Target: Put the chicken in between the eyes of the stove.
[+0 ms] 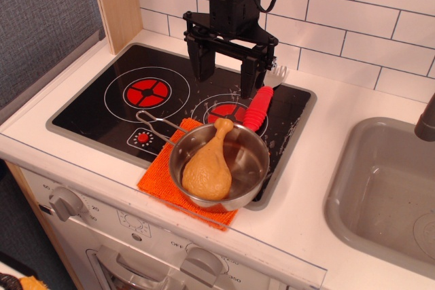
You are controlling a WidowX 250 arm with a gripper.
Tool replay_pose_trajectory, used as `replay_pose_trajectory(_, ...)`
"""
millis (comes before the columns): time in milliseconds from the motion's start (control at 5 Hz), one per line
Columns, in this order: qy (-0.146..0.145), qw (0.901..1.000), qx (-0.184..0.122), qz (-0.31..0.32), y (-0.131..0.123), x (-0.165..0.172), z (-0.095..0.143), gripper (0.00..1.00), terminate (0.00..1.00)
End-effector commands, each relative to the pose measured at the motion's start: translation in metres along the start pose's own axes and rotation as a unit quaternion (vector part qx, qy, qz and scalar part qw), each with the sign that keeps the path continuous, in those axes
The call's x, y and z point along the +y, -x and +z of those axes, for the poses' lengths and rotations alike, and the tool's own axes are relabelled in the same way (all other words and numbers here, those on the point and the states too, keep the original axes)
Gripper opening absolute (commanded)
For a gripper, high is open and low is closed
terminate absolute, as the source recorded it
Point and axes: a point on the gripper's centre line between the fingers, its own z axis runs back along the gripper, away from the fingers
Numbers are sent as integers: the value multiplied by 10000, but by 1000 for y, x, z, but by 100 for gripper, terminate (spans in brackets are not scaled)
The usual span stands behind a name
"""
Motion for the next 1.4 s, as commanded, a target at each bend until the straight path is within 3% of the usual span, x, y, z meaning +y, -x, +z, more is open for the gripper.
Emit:
replay_pose_trajectory(0,0,10000,0,0,0,0,0,100,0)
replay_pose_trajectory(600,-223,9997,-76,57,33,-7,0,100,0)
replay_pose_trajectory(1200,-220,9995,207,-7,44,-18,-42,100,0)
